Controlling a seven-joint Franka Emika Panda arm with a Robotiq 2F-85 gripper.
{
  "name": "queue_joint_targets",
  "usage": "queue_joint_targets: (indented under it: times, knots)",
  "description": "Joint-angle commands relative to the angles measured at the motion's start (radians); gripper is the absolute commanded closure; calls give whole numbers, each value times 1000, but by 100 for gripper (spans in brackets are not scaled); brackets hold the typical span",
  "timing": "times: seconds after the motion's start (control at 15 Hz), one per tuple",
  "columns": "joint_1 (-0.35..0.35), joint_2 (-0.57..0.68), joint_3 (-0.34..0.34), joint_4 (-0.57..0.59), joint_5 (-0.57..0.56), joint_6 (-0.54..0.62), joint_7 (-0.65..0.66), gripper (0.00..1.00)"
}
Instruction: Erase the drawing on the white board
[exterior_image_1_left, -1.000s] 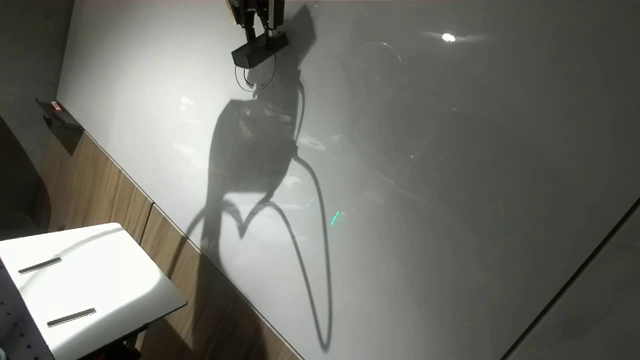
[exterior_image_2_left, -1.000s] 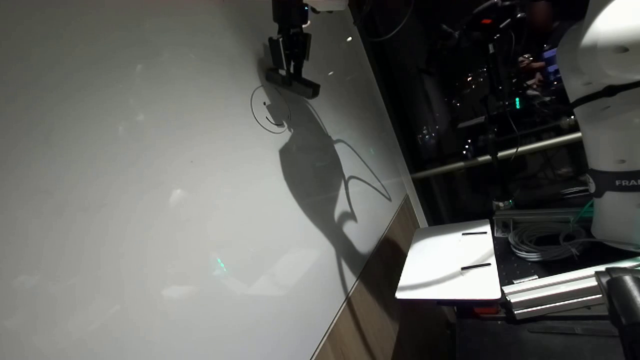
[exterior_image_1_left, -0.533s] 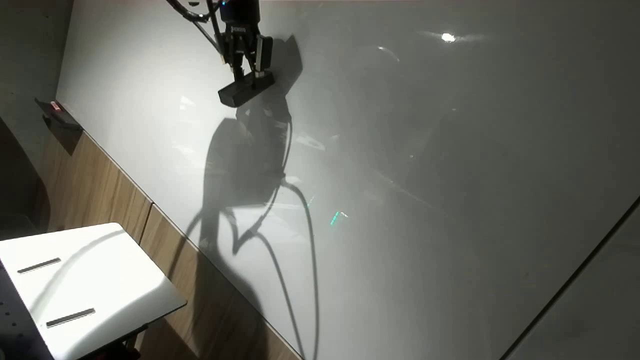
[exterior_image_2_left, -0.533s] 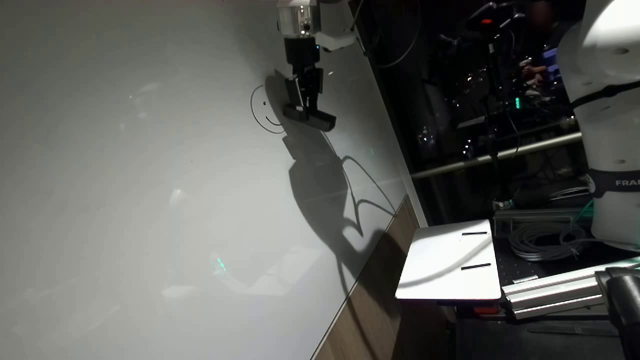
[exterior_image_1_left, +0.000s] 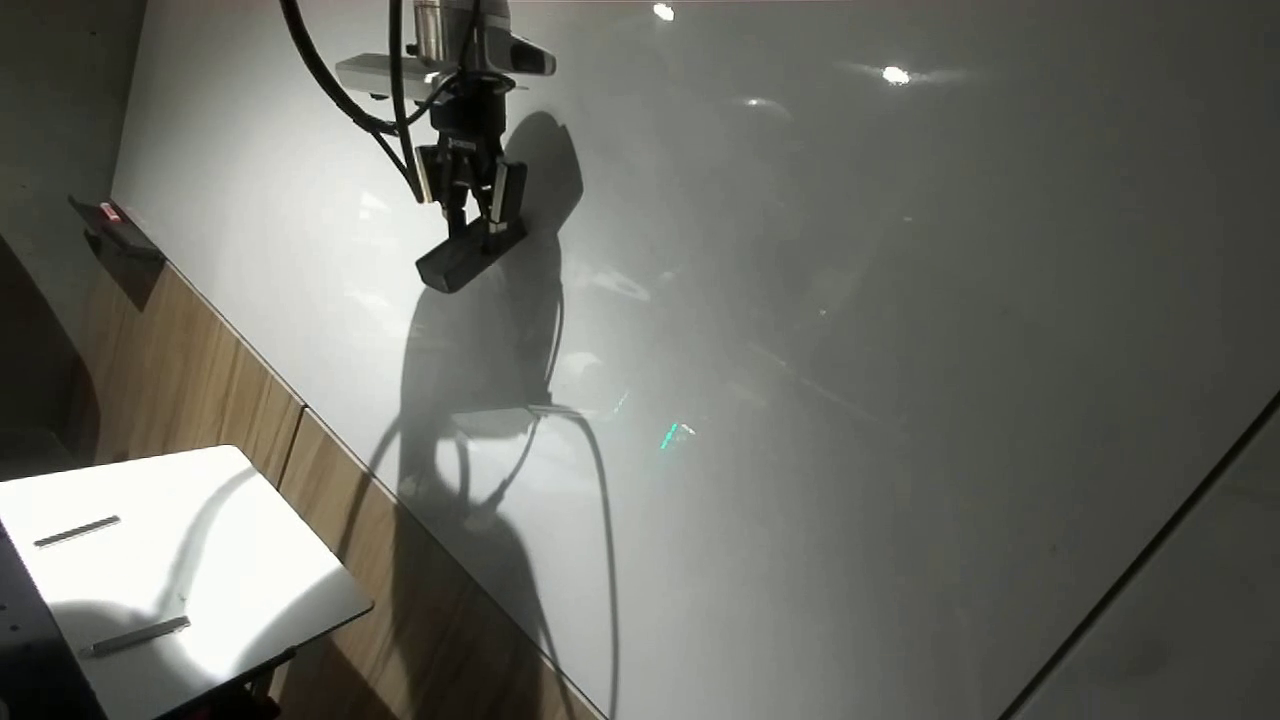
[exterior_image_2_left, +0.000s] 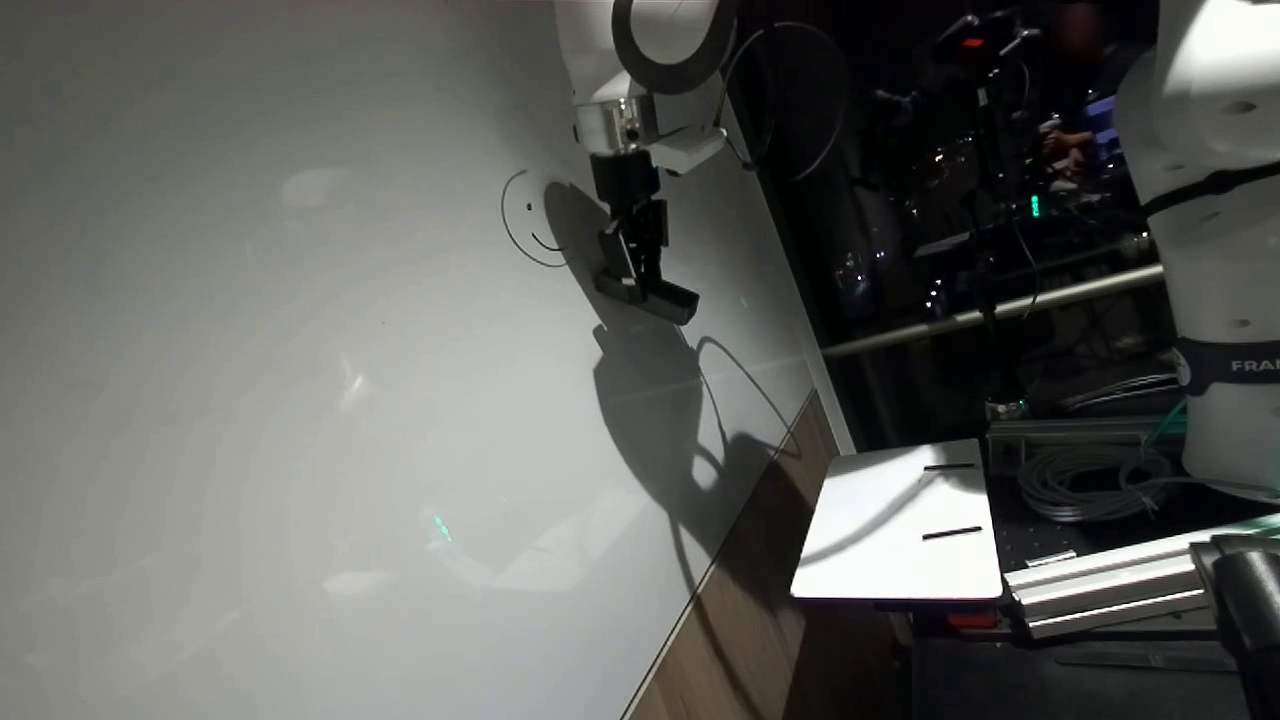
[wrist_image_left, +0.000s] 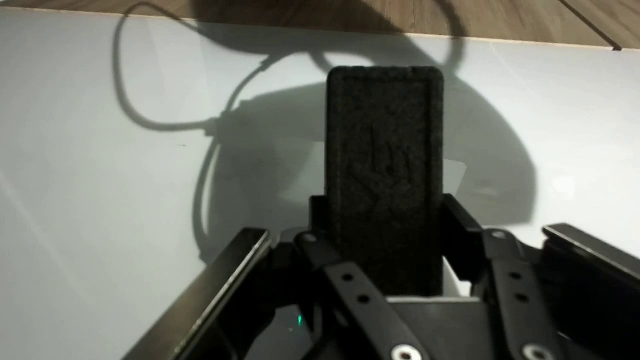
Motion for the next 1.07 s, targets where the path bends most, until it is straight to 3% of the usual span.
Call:
queue_joint_targets:
  times: [0.0,0.6,1.0]
  knots:
    - [7,18,-2,14,-23,25,21,70]
    - [51,-40,39,42,-17,-8,43,70]
    - [42,-72,29,150,-15,-73,22,70]
